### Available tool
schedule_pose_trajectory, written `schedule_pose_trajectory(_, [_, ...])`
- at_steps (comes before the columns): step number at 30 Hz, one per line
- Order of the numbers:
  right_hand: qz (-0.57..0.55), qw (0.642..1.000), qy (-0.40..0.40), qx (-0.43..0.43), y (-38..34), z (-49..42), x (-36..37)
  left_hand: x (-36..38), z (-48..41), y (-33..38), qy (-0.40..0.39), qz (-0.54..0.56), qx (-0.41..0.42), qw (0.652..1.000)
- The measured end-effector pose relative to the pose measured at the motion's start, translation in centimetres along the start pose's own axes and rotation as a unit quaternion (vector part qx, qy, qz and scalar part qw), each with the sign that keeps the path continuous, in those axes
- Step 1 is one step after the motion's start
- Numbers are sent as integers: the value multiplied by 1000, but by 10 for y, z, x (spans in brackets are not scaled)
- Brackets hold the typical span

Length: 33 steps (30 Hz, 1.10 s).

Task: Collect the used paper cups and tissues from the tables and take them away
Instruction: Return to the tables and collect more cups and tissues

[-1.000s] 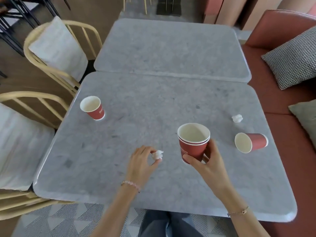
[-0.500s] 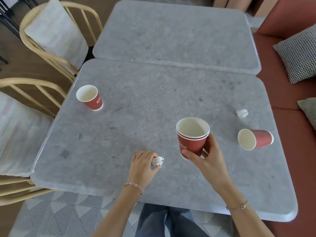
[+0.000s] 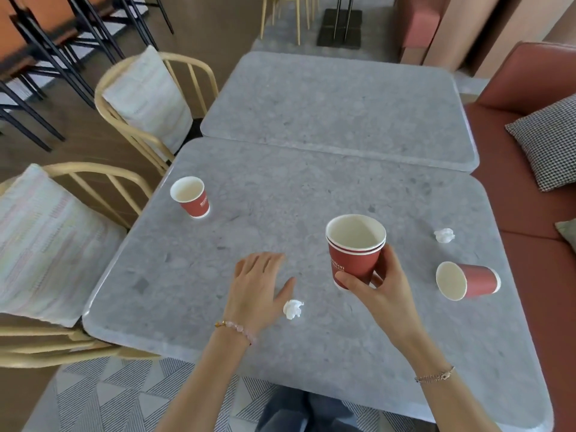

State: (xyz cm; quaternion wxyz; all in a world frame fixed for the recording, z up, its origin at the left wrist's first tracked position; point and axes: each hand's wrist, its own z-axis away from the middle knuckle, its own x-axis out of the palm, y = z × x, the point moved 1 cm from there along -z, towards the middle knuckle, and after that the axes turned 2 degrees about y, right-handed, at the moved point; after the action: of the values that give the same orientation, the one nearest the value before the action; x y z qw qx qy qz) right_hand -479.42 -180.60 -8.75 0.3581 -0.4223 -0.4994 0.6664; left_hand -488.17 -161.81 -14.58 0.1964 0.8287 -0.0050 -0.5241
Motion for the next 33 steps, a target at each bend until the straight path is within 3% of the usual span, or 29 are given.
schedule_pose_trajectory(5, [-16,999,-13,-27,-18,-3,2,-36,-14,2,49,-48,35,997])
schedule_pose_trajectory(18, [-46,992,-62,-105,-60,-20,35,-106,-20,-11,95,-122,14,988])
schedule_pose_trajectory(33, [-16,987,-134,-91,-56,-29,79,-108,11,-56,68,-139,-119,981])
